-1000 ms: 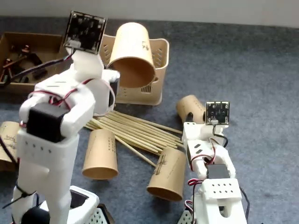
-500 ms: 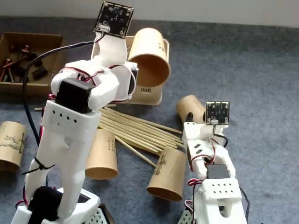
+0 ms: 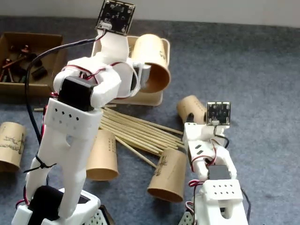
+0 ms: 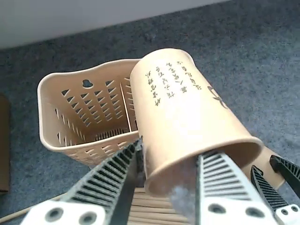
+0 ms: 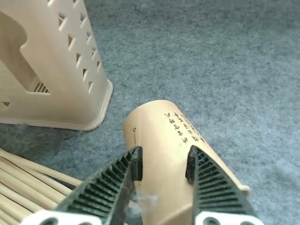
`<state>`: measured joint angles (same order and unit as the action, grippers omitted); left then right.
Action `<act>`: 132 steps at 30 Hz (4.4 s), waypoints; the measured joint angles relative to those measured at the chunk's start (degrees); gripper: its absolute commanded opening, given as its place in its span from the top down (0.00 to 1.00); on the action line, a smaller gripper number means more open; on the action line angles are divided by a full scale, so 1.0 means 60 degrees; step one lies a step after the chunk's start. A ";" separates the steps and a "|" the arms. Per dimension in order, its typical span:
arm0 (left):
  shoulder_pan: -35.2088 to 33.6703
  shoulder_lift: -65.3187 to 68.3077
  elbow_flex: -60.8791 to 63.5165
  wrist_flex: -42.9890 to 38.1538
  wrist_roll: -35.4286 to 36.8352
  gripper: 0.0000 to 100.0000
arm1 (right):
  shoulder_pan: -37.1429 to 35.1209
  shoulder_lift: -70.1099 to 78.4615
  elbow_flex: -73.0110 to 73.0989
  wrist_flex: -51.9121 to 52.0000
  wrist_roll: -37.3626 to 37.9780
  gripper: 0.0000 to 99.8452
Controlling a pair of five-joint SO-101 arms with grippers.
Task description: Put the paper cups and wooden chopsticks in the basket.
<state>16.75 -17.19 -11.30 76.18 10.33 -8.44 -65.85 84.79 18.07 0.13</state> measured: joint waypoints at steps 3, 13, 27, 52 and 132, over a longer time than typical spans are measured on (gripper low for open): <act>-0.0015 0.0000 0.0000 -0.0674 0.0000 0.81 | 0.0000 0.0000 0.0000 0.0000 0.0000 0.84; -0.0337 0.1304 -0.0044 -0.2168 0.0015 0.81 | 0.0000 0.0000 0.0000 0.0000 0.0000 0.84; -0.1026 0.1949 -0.0689 -0.2505 0.0850 0.81 | 0.0000 0.0000 0.0000 0.0000 0.0000 0.84; -0.1377 0.2256 -0.0733 -0.3370 0.2256 0.82 | 0.0015 -0.0088 0.0469 -0.0278 0.0527 0.84; -0.5509 -1.2234 1.5590 -0.4205 -0.0366 0.99 | 0.0469 -0.0029 -0.0908 0.1846 0.0234 0.84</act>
<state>-16.31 -90.59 82.24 50.95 8.13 -5.63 -66.02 79.34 29.14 1.54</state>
